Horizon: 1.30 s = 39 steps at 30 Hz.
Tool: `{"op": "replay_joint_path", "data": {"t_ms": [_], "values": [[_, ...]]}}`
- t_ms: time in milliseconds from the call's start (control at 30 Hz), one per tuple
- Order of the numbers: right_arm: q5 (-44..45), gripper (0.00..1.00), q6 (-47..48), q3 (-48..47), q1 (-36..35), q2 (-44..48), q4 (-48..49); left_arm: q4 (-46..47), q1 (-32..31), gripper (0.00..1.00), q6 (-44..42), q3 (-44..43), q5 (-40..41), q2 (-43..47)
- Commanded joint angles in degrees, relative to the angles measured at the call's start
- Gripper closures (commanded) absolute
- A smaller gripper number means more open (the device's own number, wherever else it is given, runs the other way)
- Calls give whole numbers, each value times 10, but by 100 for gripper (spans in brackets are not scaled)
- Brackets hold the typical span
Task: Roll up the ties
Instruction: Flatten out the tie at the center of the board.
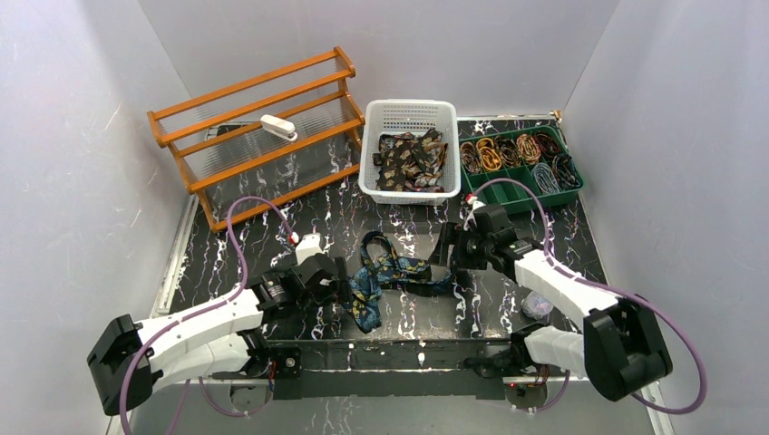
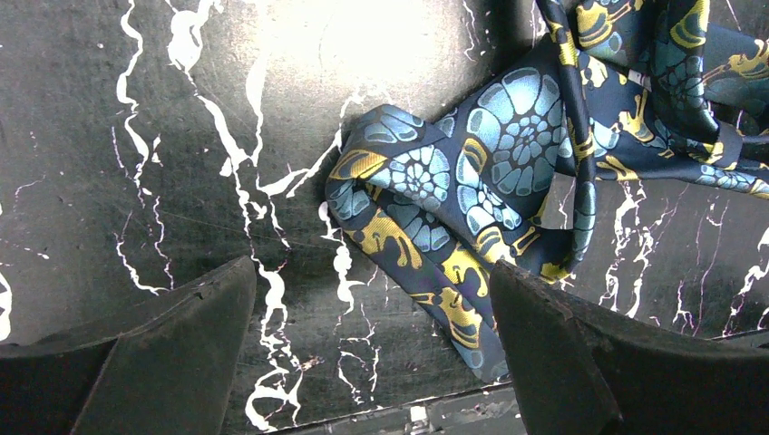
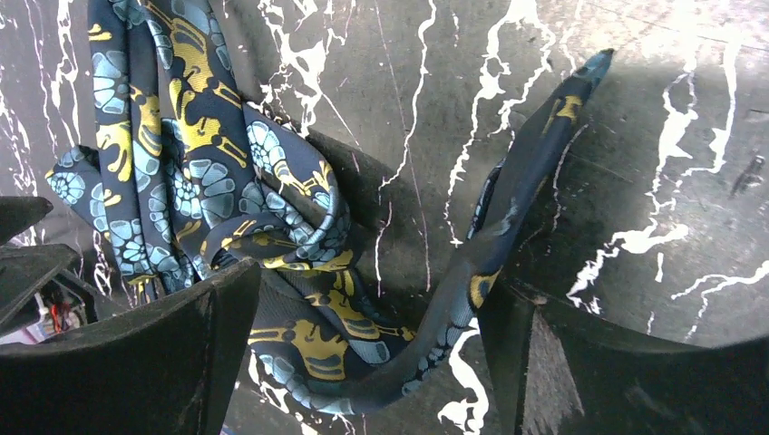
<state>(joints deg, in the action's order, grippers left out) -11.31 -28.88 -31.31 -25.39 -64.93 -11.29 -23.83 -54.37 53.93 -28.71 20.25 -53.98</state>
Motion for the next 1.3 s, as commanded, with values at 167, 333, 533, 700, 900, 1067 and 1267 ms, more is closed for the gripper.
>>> {"op": "replay_joint_path", "data": {"t_ms": [167,333,533,700,900,1067,1267], "values": [[-6,13,23,-45,-21,-73,-46,13,4,2,-16,5,-14,-22],[20,7,38,-52,-59,-54,-39,12,4,2,-16,6,-10,-17],[66,28,47,-62,-125,-86,-48,10,4,2,-19,1,-9,-20],[217,45,14,-68,-184,-90,-67,9,4,2,-19,5,-11,-18],[303,84,-22,-48,-188,-35,-46,0,4,2,-21,8,-8,-15],[370,89,-54,-14,-138,20,-22,-10,4,2,-22,6,-4,-10],[276,75,-108,58,4,79,18,-11,4,2,-20,5,-5,2]]}}
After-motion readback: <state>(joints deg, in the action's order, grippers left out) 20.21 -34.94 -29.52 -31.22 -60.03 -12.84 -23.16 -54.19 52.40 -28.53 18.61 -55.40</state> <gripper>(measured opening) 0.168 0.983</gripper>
